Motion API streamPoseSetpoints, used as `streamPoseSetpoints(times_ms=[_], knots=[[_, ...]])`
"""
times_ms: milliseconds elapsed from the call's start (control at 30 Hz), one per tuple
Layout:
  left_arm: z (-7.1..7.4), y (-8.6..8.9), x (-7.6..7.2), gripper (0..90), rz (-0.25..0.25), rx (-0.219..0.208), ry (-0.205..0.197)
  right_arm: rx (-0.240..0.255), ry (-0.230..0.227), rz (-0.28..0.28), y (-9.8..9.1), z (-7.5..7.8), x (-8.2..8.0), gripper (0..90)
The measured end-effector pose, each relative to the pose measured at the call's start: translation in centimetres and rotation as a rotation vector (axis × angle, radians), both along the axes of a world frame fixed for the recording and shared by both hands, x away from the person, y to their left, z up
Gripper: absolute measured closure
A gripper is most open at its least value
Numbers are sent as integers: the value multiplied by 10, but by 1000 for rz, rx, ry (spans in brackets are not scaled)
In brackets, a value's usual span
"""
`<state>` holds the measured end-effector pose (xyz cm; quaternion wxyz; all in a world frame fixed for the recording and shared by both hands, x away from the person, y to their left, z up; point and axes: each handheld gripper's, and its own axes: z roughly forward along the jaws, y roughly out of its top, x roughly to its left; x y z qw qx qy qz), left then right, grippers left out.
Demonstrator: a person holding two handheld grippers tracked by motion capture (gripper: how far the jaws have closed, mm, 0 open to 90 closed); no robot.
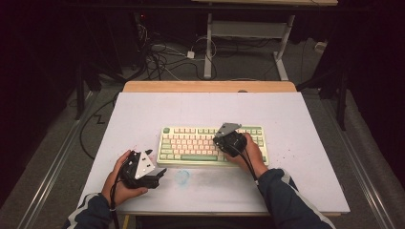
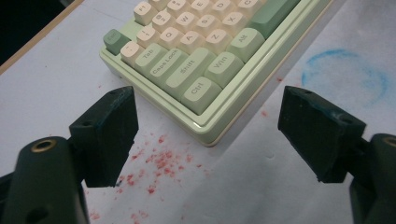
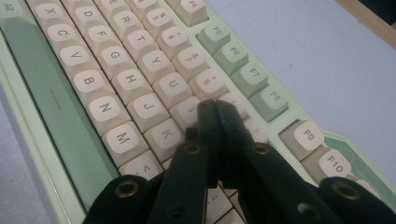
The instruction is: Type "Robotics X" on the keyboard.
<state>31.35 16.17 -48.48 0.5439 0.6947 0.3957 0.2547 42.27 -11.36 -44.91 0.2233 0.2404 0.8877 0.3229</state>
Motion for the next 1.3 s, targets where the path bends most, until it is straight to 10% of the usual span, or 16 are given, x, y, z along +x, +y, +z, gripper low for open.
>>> streamPoseSetpoints(times_ms=[467, 967, 1300], knots=[[-4, -1, 0, 190, -4, 35, 2, 111, -40, -36, -16, 16, -7, 831], [-5, -1, 1, 191, -3, 45, 7, 182, -146, -114, -26, 29, -18, 332], [-1, 4, 5, 204, 38, 18, 18, 203, -206, -145, -34, 36, -31, 209]])
